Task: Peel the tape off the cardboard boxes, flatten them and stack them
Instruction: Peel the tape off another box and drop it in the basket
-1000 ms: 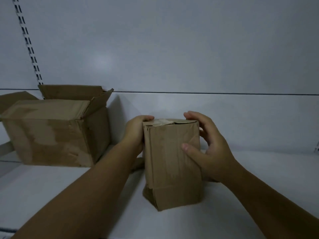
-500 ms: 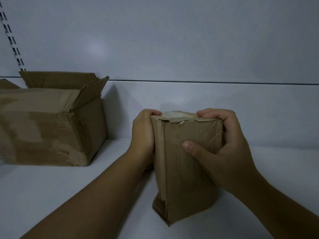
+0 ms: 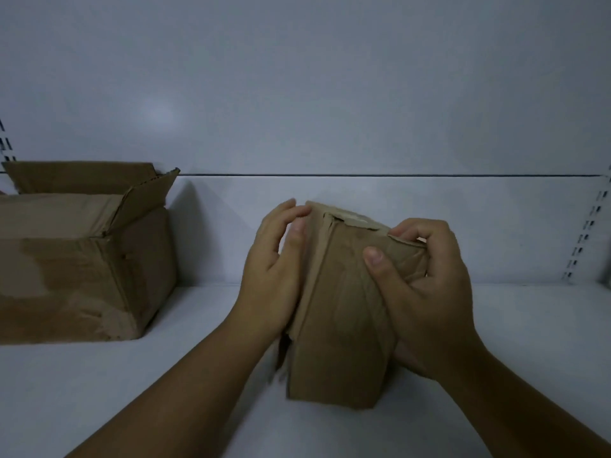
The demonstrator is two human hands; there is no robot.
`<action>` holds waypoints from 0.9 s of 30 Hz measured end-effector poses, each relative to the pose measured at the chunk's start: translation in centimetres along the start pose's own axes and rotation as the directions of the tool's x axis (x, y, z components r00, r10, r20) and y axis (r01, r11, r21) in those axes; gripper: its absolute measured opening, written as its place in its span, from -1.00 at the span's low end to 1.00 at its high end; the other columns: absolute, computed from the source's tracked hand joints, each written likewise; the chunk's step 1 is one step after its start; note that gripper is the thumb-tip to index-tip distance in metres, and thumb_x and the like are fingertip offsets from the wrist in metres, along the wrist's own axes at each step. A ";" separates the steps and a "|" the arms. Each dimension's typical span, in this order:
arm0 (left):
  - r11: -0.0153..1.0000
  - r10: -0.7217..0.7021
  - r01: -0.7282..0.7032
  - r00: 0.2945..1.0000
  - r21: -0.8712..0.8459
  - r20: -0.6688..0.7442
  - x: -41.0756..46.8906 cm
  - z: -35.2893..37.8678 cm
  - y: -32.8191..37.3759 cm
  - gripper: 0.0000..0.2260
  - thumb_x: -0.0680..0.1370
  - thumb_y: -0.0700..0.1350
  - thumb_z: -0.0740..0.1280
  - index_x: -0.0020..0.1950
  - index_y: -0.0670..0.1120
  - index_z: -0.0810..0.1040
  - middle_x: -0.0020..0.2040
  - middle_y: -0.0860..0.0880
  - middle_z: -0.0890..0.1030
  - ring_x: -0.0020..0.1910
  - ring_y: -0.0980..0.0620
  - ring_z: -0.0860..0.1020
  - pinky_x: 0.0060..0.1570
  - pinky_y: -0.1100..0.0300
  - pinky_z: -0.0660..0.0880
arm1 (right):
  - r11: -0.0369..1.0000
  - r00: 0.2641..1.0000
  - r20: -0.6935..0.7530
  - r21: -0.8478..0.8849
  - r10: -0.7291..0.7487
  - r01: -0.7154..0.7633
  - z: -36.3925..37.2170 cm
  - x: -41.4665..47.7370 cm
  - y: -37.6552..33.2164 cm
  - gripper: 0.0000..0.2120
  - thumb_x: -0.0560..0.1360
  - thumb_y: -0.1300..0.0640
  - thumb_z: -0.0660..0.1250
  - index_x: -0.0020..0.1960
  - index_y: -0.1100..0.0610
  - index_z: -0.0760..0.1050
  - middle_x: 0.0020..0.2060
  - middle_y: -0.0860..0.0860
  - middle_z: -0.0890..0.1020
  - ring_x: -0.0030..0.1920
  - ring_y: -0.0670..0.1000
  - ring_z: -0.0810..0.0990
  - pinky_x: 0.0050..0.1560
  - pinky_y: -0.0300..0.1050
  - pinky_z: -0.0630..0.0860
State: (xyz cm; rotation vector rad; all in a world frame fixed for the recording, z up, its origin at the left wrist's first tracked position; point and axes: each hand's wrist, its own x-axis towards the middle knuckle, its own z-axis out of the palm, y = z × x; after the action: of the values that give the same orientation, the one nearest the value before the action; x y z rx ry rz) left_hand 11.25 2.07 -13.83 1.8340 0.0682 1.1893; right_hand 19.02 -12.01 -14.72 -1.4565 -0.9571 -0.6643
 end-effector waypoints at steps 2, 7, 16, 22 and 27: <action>0.987 0.152 -0.149 0.987 -0.055 0.044 -0.5 -0.1 1.6 -0.79 0.55 0.05 0.19 0.15 0.11 0.50 0.20 0.19 0.53 0.26 0.27 0.43 0.17 0.46 0.34 | 0.987 0.992 -0.026 -0.107 -0.123 0.119 -0.2 0.2 0.2 -0.84 0.44 -0.05 0.27 -0.14 0.04 0.40 -0.20 -0.05 0.46 -0.12 0.00 0.45 -0.12 -0.25 0.42; 0.922 0.194 -0.299 0.907 0.247 0.375 -1.7 0.2 1.6 -0.36 0.27 0.12 0.47 0.31 0.24 0.32 0.42 0.12 0.24 0.42 0.21 0.20 0.31 0.40 0.23 | 0.967 0.975 0.015 -0.129 -0.221 0.221 -0.5 0.2 0.1 -0.83 0.51 0.10 0.22 -0.16 0.14 0.53 -0.20 -0.16 0.46 -0.14 -0.09 0.41 -0.14 -0.24 0.35; 0.771 0.305 -0.447 0.884 0.453 0.353 -1.0 -0.5 -0.3 -0.47 0.29 0.17 0.44 0.22 0.03 0.53 0.19 0.07 0.42 0.23 0.09 0.33 0.16 0.39 0.24 | 0.995 0.966 0.248 0.082 -0.068 0.049 -0.5 0.1 0.7 -0.85 0.44 0.05 0.23 -0.06 0.01 0.55 -0.11 -0.12 0.58 -0.02 -0.20 0.52 0.03 -0.38 0.41; 0.775 0.343 -0.449 0.890 0.444 0.301 -1.2 -0.2 -1.0 -0.56 0.38 0.13 0.38 0.19 -0.04 0.57 0.07 0.06 0.51 0.12 0.06 0.39 0.12 0.44 0.28 | 0.997 0.930 0.360 0.030 -0.075 0.069 -0.7 0.2 1.2 -0.81 0.39 0.05 0.27 0.00 -0.09 0.51 -0.04 -0.25 0.51 0.05 -0.28 0.45 0.08 -0.44 0.34; 0.867 0.289 -0.340 0.938 0.365 0.189 -1.5 0.0 -0.5 -0.50 0.34 0.12 0.42 0.24 0.03 0.47 0.11 0.12 0.47 0.15 0.16 0.39 0.13 0.49 0.28 | 0.999 0.906 0.422 0.003 -0.033 0.035 -1.0 0.4 1.3 -0.70 0.39 0.15 0.28 0.07 -0.14 0.49 -0.01 -0.23 0.48 0.09 -0.26 0.42 0.09 -0.46 0.31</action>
State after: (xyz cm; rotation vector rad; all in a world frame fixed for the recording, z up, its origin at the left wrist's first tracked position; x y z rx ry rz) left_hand 10.67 1.64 -15.29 2.3425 -0.0768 1.3499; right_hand 20.42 -12.81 -14.91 -1.6262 -1.3168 -0.3777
